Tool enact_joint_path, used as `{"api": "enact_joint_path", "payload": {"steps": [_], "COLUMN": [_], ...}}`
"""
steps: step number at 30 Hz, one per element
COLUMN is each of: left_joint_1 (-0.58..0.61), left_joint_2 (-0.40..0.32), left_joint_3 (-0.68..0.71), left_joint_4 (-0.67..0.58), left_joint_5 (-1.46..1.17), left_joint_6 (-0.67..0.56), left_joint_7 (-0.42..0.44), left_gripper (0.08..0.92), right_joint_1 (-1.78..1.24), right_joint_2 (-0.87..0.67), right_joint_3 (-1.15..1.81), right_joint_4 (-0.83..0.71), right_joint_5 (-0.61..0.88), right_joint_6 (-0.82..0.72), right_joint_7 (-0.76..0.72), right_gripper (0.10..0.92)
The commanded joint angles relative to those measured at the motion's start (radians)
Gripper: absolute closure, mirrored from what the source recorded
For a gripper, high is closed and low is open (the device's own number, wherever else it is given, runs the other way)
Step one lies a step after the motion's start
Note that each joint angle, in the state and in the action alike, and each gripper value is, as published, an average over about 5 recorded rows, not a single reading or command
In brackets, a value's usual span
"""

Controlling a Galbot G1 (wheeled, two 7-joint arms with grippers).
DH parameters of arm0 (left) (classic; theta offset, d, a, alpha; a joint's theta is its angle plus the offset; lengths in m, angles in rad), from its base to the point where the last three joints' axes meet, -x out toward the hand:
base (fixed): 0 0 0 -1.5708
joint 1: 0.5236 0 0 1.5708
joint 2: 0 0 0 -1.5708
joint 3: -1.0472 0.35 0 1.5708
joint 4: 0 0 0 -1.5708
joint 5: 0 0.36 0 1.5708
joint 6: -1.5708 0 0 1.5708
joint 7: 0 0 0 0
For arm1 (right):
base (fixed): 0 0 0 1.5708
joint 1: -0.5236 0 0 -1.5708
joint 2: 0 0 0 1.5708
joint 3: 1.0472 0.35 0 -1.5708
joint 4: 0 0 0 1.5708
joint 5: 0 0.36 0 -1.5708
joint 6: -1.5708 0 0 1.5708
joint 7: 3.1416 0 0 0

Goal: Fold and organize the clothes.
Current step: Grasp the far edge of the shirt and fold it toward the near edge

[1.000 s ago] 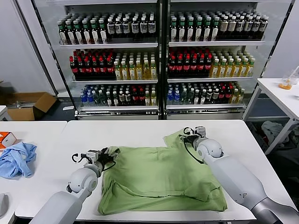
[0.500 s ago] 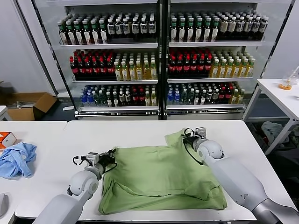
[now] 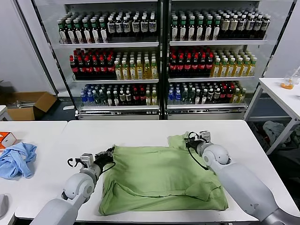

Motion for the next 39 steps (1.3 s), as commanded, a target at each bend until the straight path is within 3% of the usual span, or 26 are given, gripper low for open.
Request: {"api": "enact_joint_path", "payload": {"steps": [1, 16, 25, 39], "left_joint_1": [0.110, 0.348, 0.435, 0.478], "left_joint_2": [0.023, 0.022, 0.047, 0.055], "left_joint_3": [-0.076, -0.210, -0.256, -0.252], "left_joint_4": [-0.153, -0.328, -0.387, -0.366], "left_joint_5": [-0.033, -0.034, -0.018, 0.059], "left_joint_6": [-0.032, -0.017, 0.026, 0.078], "left_joint_7": [0.008, 0.017, 0.026, 0.028], "left_gripper": [0.912, 0.912, 0.912, 0.912], "right_joint_1": [-0.147, -0.529, -0.794, -0.962], "right_joint_2": [-0.106, -0.244, -0.245, -0.203], "right_joint_3": [0.160, 0.410, 0.600, 0.653], "right_joint_4": [0.272, 0.605, 0.775, 0.799], "right_joint_5": [0.013, 0.034, 0.028, -0.047], "right_joint_6": [0.015, 0.001, -0.024, -0.025], "right_joint_7": [0.011, 0.053, 0.127, 0.182], "right_gripper": [0.920, 0.920, 0.920, 0.920]}}
